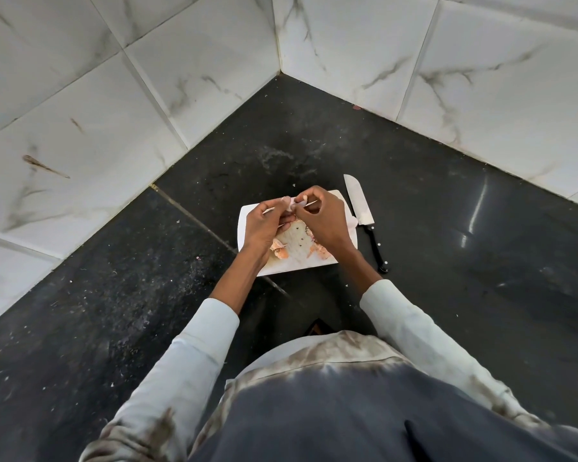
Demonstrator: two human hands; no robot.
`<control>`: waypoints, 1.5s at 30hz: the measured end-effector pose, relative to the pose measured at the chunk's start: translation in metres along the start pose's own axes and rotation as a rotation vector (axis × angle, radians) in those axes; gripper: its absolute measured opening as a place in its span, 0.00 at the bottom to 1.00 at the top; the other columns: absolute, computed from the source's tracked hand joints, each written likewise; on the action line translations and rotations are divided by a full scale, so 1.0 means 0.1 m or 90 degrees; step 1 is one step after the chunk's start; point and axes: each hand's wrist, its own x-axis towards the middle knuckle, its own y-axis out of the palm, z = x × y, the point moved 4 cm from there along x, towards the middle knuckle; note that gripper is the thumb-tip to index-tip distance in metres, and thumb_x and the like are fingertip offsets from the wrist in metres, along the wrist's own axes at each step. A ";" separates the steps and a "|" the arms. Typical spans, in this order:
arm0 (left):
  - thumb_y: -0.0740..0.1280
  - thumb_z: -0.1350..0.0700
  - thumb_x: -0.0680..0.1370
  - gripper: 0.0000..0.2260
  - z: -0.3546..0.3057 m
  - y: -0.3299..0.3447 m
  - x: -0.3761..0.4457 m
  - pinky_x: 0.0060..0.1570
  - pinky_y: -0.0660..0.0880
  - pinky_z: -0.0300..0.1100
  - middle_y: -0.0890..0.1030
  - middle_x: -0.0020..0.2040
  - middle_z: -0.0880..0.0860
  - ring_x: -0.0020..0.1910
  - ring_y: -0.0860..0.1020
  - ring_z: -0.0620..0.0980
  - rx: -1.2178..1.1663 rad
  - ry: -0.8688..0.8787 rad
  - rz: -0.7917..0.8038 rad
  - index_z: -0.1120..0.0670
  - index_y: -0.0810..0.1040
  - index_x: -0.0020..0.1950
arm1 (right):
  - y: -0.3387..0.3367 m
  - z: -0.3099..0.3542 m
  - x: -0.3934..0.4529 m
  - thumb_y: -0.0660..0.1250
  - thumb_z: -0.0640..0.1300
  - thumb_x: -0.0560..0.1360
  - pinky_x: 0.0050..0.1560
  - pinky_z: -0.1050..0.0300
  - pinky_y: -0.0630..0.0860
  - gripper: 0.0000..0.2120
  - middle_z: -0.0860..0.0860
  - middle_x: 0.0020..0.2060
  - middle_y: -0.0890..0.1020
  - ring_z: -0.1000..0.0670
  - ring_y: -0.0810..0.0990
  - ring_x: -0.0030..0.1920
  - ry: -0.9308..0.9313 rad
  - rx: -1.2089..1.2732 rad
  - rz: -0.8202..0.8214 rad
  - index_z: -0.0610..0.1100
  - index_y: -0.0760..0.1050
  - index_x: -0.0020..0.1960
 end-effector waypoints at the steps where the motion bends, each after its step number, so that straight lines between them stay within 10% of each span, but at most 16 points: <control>1: 0.76 0.49 0.79 0.17 0.01 0.01 0.00 0.48 0.84 0.38 0.90 0.50 0.54 0.51 0.89 0.50 0.002 0.001 0.006 0.56 0.83 0.64 | 0.00 0.00 0.00 0.75 0.48 0.79 0.48 0.72 0.77 0.07 0.54 0.47 0.86 0.55 0.84 0.47 -0.001 0.001 -0.001 0.45 0.82 0.53; 21: 0.65 0.52 0.86 0.11 0.01 -0.20 -0.03 0.53 0.81 0.44 0.89 0.54 0.55 0.50 0.87 0.47 -0.089 -0.050 -0.059 0.54 0.85 0.57 | -0.08 -0.23 0.05 0.75 0.40 0.76 0.50 0.60 0.81 0.07 0.56 0.47 0.83 0.53 0.84 0.51 0.136 0.064 -0.023 0.49 0.81 0.51; 33: 0.75 0.54 0.81 0.14 -0.21 -0.71 0.14 0.63 0.81 0.46 0.85 0.62 0.54 0.60 0.83 0.51 0.437 0.134 -0.148 0.56 0.84 0.65 | -0.07 -0.37 0.01 0.74 0.36 0.78 0.41 0.67 0.77 0.10 0.50 0.51 0.86 0.52 0.85 0.48 0.105 -0.107 0.022 0.47 0.80 0.56; 45: 0.71 0.60 0.82 0.15 -0.27 -0.57 0.30 0.68 0.79 0.49 0.81 0.68 0.56 0.65 0.81 0.54 0.629 0.229 -0.083 0.56 0.82 0.69 | 0.19 -0.39 -0.09 0.73 0.37 0.79 0.59 0.61 0.78 0.06 0.49 0.56 0.85 0.50 0.83 0.55 -0.004 -0.281 0.148 0.42 0.87 0.54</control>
